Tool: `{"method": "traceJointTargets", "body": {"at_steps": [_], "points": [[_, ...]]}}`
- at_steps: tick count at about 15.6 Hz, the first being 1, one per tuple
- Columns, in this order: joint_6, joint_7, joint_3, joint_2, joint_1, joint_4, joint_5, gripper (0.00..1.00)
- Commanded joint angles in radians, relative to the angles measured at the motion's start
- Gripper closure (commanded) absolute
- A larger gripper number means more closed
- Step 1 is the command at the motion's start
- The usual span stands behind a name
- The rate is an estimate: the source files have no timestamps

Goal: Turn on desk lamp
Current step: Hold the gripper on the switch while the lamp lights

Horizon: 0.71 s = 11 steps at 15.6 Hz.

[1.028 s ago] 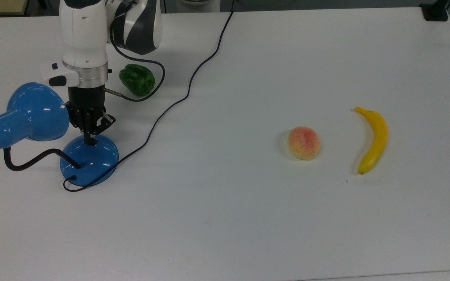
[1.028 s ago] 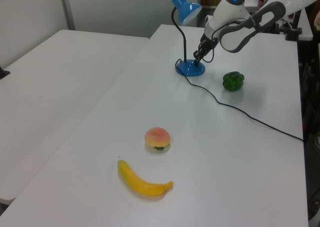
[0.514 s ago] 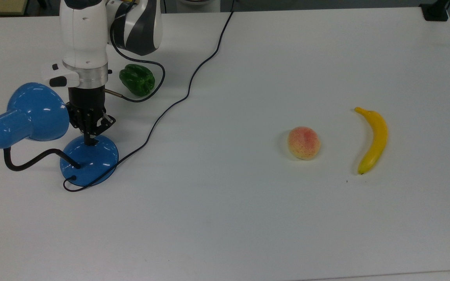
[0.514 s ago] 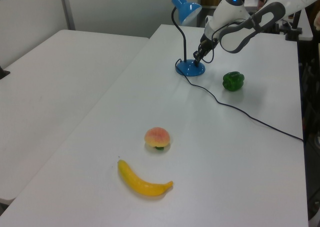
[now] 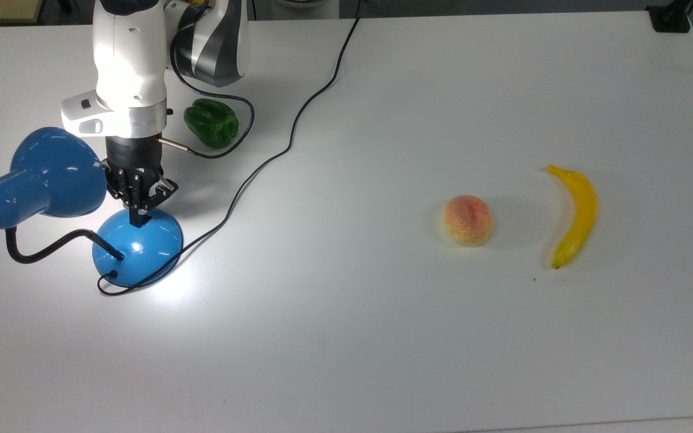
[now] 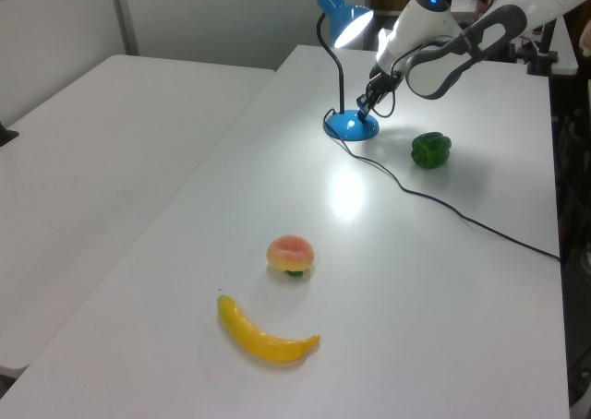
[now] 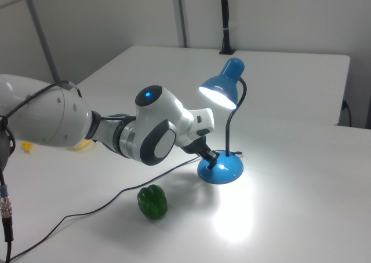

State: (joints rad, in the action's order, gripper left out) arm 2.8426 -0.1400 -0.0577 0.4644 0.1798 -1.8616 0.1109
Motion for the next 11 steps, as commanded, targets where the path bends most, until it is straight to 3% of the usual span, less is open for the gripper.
{"method": "traceJointTargets", "body": {"at_steps": [1, 11], "points": [[0.057, -0.013, -0.002, 0.026, 0.003, 0.007, 0.024, 1.00], [-0.007, -0.015, -0.001, -0.015, 0.003, -0.005, 0.023, 1.00]]}}
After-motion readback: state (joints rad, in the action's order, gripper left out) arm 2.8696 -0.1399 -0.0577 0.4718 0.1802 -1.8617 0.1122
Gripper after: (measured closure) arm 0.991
